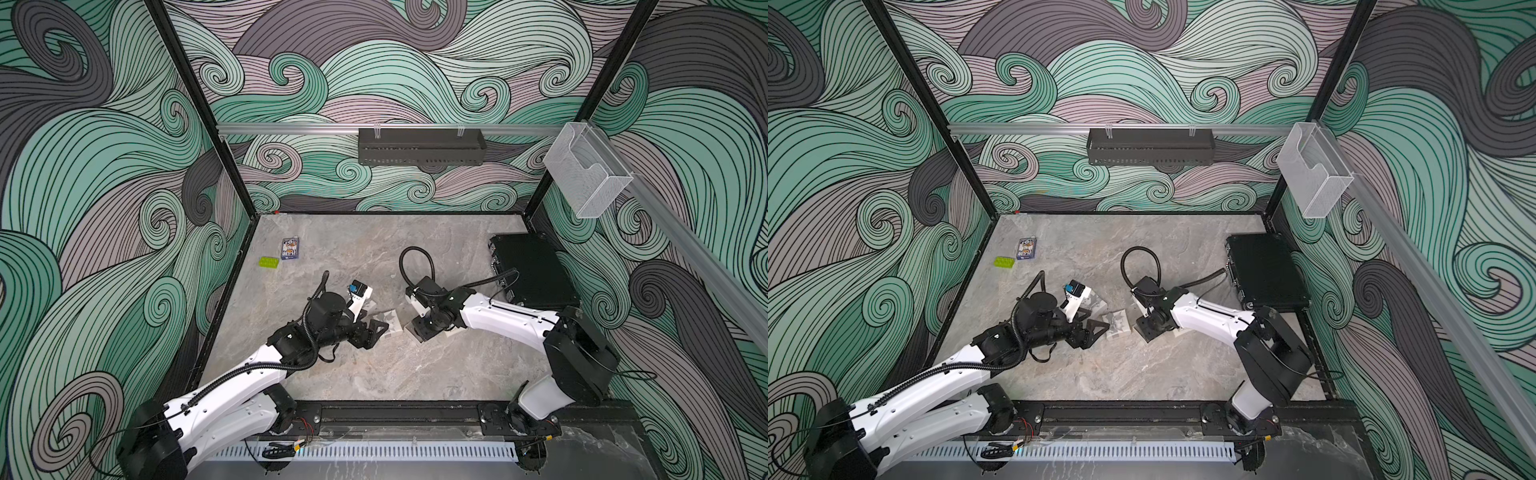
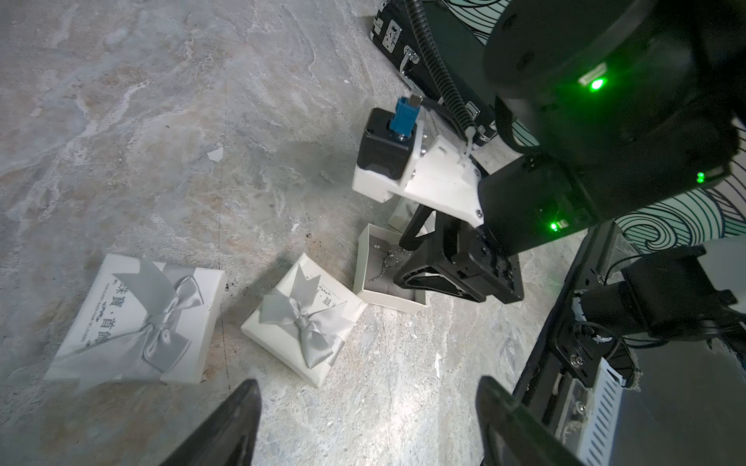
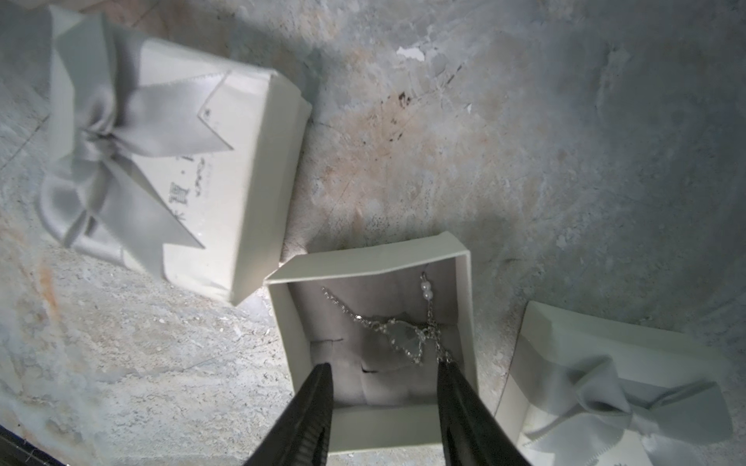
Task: Take the necklace out of the lift-off lid jewelry box
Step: Take out the inner lining from the jewelry box.
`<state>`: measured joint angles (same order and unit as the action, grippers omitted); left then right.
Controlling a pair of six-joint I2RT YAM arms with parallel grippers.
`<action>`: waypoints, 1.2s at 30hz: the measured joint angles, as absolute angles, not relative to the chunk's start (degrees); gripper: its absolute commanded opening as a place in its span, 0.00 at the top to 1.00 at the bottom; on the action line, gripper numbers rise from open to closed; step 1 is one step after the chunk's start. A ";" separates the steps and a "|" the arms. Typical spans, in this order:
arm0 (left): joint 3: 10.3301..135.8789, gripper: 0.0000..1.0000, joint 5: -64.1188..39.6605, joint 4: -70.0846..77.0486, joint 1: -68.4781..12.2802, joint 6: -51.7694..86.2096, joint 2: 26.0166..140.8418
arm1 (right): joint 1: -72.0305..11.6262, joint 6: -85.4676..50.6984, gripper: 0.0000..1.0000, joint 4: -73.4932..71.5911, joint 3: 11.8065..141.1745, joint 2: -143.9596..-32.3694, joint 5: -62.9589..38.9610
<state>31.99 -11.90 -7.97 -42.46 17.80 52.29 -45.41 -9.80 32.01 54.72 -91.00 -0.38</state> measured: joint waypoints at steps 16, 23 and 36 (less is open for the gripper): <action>31.99 0.18 -12.53 -7.75 -42.46 18.46 52.40 | -45.41 -9.39 0.66 29.82 56.23 -98.50 0.03; 30.50 0.21 -13.69 -7.57 -42.46 18.44 53.60 | -44.84 -10.17 0.85 28.58 56.05 -98.48 -0.82; 28.82 0.27 -14.81 -3.68 -42.68 19.11 60.80 | -41.15 -11.88 0.91 24.86 52.07 -90.76 -10.79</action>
<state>28.82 -14.81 -3.68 -42.68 19.11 60.80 -41.15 -11.88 24.86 52.07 -90.76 -10.79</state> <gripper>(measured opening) 0.741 0.093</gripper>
